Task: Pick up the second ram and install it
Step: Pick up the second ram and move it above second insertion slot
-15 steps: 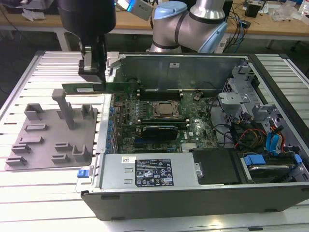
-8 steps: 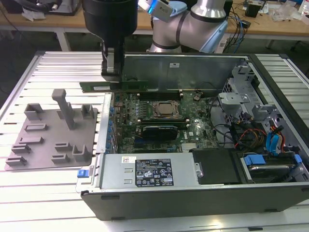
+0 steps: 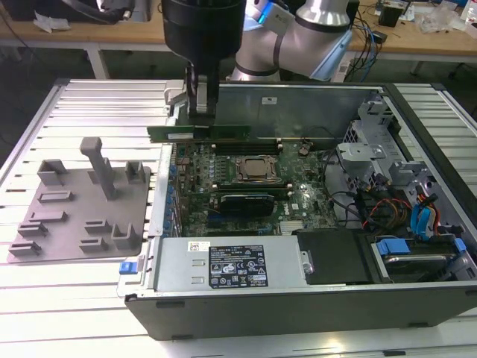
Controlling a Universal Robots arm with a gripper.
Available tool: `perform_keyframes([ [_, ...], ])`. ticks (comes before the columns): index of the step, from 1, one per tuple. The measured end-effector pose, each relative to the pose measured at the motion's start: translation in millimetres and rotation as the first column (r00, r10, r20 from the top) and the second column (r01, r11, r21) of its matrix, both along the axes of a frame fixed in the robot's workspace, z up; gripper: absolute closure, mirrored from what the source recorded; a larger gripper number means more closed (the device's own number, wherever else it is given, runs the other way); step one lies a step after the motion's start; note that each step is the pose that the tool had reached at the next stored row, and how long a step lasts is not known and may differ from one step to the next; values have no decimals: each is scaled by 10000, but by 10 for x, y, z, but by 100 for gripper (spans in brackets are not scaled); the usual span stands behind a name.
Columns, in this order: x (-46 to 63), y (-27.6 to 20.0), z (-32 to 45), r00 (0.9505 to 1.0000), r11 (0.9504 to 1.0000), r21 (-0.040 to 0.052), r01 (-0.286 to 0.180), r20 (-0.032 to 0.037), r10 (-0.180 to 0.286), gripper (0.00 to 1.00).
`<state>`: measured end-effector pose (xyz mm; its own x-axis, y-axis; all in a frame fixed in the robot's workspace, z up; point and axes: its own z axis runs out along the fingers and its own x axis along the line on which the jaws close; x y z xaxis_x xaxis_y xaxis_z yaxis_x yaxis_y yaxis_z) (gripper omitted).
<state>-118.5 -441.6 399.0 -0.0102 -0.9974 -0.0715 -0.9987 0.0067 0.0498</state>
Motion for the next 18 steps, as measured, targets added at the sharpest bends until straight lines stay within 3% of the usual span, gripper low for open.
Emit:
perform_keyframes([
  [13, 424, 50, -35, 10000, 10000, -1, -1, -30, 1, 89],
  [18, 498, 62, -47, 10000, 10000, 0, 0, -34, 0, 89],
])
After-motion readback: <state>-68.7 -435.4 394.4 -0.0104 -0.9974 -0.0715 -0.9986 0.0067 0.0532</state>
